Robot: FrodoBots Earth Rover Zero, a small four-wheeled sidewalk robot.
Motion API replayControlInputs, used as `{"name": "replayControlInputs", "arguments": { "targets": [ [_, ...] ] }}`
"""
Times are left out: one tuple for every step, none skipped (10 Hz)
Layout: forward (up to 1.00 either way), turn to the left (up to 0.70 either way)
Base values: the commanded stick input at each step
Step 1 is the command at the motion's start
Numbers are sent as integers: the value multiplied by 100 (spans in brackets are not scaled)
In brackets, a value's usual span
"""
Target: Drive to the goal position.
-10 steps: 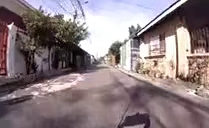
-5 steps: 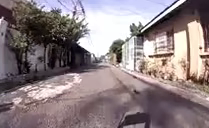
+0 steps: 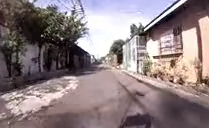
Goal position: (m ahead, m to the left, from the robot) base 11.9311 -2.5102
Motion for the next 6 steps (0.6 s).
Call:
{"name": "replayControlInputs", "arguments": {
  "targets": [
    [100, 0],
    [100, 0],
    [9, 0],
    [100, 0],
    [100, 0],
    [100, 0]
  ]
}}
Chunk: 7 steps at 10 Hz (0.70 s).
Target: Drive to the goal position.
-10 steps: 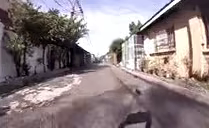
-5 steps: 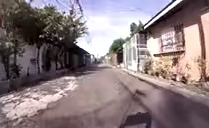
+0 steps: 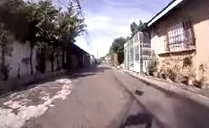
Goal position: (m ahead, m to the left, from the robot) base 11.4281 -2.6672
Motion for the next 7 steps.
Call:
{"name": "replayControlInputs", "arguments": {
  "targets": [
    [100, 0],
    [100, 0],
    [100, 0],
    [100, 0],
    [100, 0],
    [100, 0],
    [100, 0]
  ]
}}
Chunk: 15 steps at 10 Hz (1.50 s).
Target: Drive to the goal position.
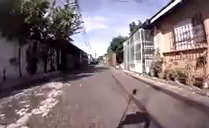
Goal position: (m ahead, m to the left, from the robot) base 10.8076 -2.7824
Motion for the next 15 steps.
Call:
{"name": "replayControlInputs", "arguments": {
  "targets": [
    [100, 0],
    [100, 0],
    [100, 0],
    [100, 0],
    [100, 0],
    [100, 0],
    [100, 0],
    [100, 0],
    [100, 0],
    [100, 0],
    [100, 0],
    [100, 0],
    [100, 0],
    [100, 0],
    [100, 0]
  ]
}}
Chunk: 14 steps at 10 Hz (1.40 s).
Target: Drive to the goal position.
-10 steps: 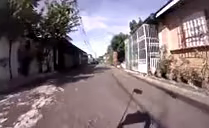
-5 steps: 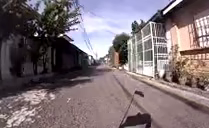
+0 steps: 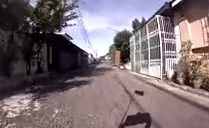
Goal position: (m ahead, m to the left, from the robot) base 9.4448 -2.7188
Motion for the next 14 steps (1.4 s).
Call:
{"name": "replayControlInputs", "arguments": {
  "targets": [
    [100, 0],
    [100, 0],
    [100, 0],
    [100, 0],
    [100, 0],
    [100, 0],
    [100, 0],
    [100, 0],
    [100, 0],
    [100, 0],
    [100, 0],
    [100, 0],
    [100, 0],
    [100, 0]
  ]
}}
